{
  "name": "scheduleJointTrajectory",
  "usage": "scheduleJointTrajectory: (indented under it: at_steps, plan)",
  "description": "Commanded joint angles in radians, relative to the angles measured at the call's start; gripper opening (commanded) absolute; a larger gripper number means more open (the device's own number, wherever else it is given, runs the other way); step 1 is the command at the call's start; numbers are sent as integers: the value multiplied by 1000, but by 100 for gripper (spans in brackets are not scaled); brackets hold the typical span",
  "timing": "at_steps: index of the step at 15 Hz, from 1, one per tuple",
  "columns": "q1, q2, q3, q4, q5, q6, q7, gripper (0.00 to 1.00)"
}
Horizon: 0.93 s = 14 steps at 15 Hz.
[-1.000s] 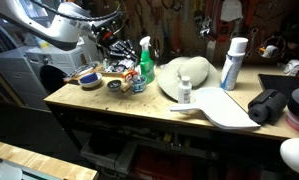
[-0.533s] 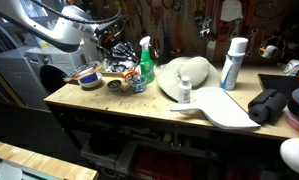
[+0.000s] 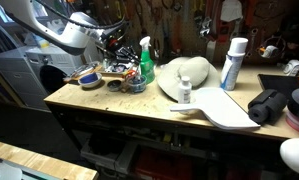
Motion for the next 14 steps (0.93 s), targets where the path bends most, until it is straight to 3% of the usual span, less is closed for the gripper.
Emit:
scheduleJointTrajectory:
  at_steps: [1,6,7,9,14]
  plan:
    - [-3,49,3,41,-8,-2,-17,8]
    - [-3,87,7,69,7,-26,-49,9]
    - [-3,92,8,68,10,-27,-63,35]
    - [-7,93,9,68,19,-22,-86,43]
    - [-40,4,-3,17,61,18,-87,81]
